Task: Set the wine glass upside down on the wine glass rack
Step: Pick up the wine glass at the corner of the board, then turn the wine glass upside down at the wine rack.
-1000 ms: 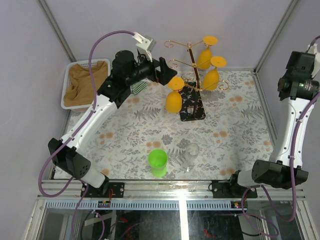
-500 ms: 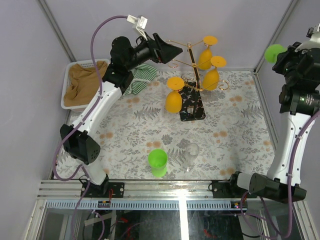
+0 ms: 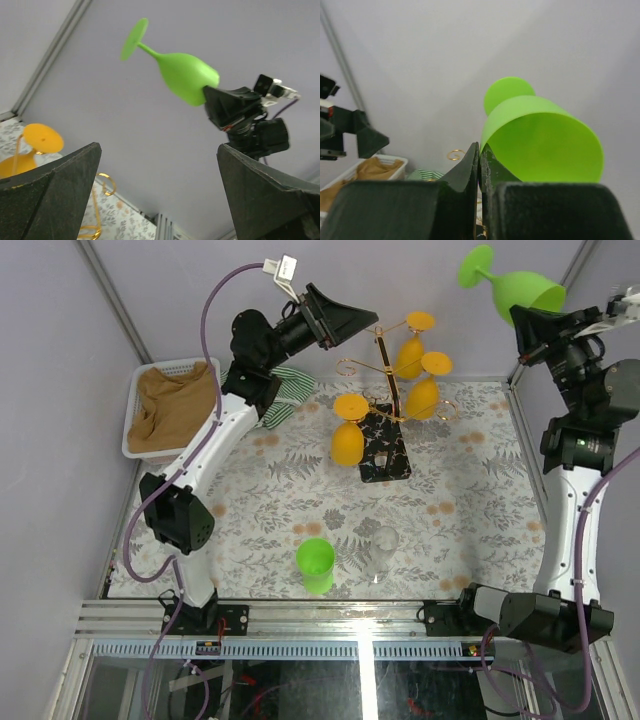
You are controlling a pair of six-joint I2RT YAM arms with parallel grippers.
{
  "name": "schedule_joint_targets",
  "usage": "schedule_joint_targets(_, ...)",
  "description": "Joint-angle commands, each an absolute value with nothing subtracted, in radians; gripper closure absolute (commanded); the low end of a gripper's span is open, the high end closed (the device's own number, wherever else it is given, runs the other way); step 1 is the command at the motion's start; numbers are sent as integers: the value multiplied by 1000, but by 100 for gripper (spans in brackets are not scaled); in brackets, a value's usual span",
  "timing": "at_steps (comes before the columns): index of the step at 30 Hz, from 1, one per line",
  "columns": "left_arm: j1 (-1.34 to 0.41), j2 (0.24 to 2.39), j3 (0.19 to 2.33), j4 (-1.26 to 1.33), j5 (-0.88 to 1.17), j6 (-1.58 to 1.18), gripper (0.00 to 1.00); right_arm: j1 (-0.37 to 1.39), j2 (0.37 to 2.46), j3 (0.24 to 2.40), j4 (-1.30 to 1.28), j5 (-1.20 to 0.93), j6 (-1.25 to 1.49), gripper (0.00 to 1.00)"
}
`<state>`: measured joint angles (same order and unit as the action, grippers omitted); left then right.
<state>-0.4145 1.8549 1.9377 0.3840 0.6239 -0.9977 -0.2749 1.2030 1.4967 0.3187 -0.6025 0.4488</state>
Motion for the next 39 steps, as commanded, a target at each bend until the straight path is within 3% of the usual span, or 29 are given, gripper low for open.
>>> schedule_joint_targets(1,-456,1885,2016,505,603,-1113,0,-165,1207,1479,488,-653,401,100)
schedule_joint_targets(13,-509,1904,2004,542,401,-1227,0,109,1246,1509,435,-466,138,100)
schedule_joint_targets(20,-529,1859,1933,545,262,-1155,0,189,1276,1504,480,-465,151,100)
schedule_joint_targets(30,-530,1868,1922,583,219,-1161,1,279,1278,1488,463,-457,139,100)
schedule_joint_targets(33,-529,1884,1925,598,220,-1184,4,303,1272,1474,458,-439,123,100)
schedule_joint_targets(39,-526,1902,1930,607,219,-1185,19,342,1264,1467,424,-450,116,100)
